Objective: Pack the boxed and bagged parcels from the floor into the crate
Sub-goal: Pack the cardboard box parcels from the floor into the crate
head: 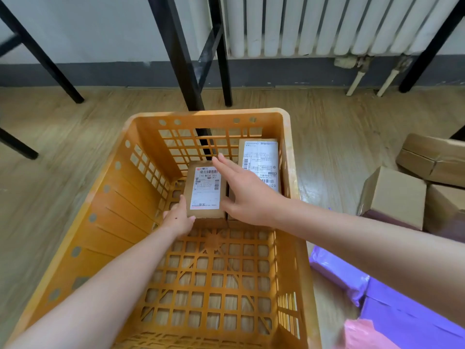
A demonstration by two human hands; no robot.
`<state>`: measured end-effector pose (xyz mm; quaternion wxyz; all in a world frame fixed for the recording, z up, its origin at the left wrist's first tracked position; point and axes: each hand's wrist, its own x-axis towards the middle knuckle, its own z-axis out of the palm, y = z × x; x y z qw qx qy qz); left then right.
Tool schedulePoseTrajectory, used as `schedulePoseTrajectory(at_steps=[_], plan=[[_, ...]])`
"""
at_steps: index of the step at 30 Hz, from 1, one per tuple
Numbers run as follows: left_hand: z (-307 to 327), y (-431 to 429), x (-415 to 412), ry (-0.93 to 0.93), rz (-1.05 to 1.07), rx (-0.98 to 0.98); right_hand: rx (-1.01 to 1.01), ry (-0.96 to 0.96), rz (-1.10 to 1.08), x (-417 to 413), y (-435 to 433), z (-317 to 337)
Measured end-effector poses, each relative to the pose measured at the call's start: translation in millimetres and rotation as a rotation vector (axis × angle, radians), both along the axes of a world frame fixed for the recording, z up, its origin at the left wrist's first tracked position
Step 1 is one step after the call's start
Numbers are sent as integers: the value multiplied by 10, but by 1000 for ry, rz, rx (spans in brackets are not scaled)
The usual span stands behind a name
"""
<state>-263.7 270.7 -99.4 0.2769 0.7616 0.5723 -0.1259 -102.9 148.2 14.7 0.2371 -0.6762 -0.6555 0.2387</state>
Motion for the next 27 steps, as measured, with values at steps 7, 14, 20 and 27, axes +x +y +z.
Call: schedulePoseTrajectory(at_steps=[7,14,20,27], plan=[[362,-62,269,-125,-51,283,103,-237,-27,407,-177,74],[1238,-612,1038,-711,-200,615,188,-349,-144,803,-645,216],[1559,-1376,1548,-820,-496,593,73,-459,-260,1335,-1325,224],[1481,-2070,2076,-648,-653,569,-148,-556,-464,2017,-2165,157]])
